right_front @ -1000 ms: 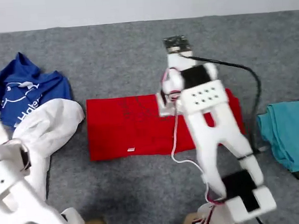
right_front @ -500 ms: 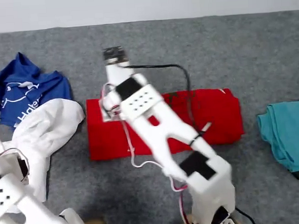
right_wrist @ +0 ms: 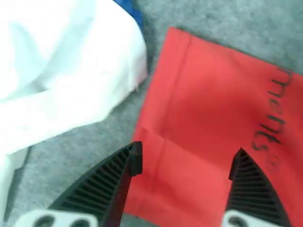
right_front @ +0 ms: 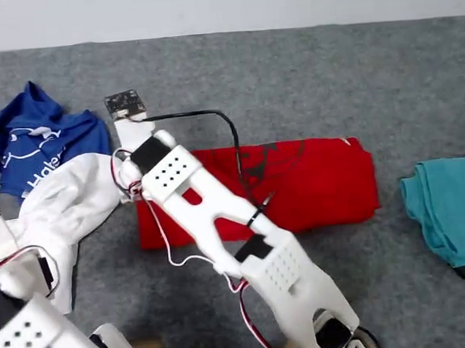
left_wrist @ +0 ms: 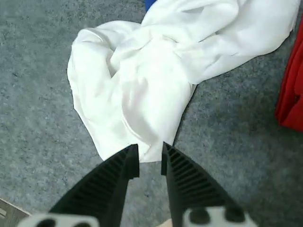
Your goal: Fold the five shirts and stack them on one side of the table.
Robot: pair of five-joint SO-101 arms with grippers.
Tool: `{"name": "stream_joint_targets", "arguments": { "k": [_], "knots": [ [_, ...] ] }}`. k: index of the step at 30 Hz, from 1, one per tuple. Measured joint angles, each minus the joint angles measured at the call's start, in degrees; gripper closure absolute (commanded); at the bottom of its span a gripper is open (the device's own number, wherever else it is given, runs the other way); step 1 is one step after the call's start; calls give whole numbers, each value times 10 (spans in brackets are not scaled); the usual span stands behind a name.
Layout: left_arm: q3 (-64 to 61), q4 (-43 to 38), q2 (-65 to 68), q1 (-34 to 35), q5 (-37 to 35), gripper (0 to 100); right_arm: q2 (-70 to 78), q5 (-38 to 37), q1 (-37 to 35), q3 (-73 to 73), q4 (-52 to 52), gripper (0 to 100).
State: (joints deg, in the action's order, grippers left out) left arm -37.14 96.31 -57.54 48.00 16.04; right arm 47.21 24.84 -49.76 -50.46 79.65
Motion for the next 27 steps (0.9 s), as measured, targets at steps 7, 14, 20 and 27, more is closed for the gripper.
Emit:
{"name": "stream_joint_targets", "arguments": {
  "k": [7, 14, 20, 27],
  "knots": [
    [-2, 0, -9, 0, 0, 906, 89, 0, -13, -73, 0, 702],
    [-18, 0, -9, 0, 0, 906, 179, 0, -13, -136, 0, 705],
    [-22, 0, -9, 0, 0, 906, 222, 1, -12, -197, 3, 908],
    [-22, 0, -9, 0, 0, 906, 255, -8, -10, -245, 3, 978]
  ]
}}
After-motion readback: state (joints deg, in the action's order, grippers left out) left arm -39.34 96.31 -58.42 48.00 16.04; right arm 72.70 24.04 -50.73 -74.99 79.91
